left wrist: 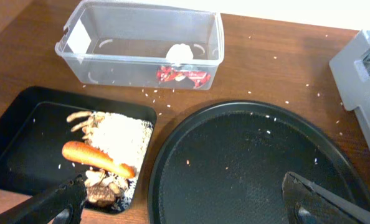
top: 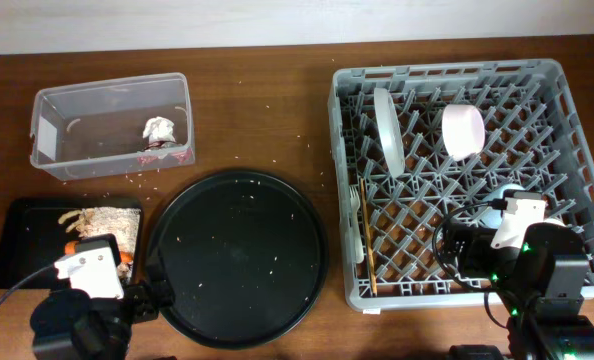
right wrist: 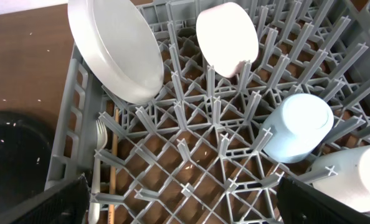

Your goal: Sort waste into correct bins and load items into the dishwasher rack

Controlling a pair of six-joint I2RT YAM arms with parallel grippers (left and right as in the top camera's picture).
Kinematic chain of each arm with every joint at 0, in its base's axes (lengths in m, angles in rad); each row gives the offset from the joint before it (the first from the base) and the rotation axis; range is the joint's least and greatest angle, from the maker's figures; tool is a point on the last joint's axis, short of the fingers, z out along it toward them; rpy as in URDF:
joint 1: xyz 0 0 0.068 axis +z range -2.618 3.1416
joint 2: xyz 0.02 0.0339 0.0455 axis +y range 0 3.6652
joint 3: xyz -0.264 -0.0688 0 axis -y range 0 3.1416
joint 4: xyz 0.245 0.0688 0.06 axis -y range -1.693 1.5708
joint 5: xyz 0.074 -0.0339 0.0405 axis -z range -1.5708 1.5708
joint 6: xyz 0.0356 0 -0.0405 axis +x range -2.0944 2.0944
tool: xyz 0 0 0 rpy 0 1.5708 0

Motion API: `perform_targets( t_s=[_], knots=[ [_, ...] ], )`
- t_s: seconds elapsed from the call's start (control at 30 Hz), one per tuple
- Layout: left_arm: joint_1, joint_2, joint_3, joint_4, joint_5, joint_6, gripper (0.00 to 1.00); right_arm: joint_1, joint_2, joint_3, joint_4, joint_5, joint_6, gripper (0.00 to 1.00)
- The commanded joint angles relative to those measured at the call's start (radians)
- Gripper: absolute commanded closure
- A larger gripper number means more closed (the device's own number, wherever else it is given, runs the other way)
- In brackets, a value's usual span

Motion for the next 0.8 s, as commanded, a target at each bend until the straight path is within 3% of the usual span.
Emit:
perform_targets(
  t_s=[0.0,0.5,0.67,0.77],
  knots=[
    [0.002,0.002,-0.008,-0.026,-0.019,-0.006,0.0,-0.006,0.003,-0.006,-0.008,0.019,-0.007,0.02],
    [0.002,0.002,-0.008,-0.027,-0.019,-0.006,0.0,-0.006,-0.014,-0.026,-0.011,0.019,-0.007,0.02],
    [0.002,0.002,-0.008,-0.027,-0.019,-0.006,0.0,0.013,-0.211,-0.187,0.022,0.019,-0.007,0.02],
    [0.002,0.002,-0.008,-0.027,-0.019,-0.006,0.0,0.081,-0.453,-0.422,0.248,0.031,-0.008,0.02]
  ],
)
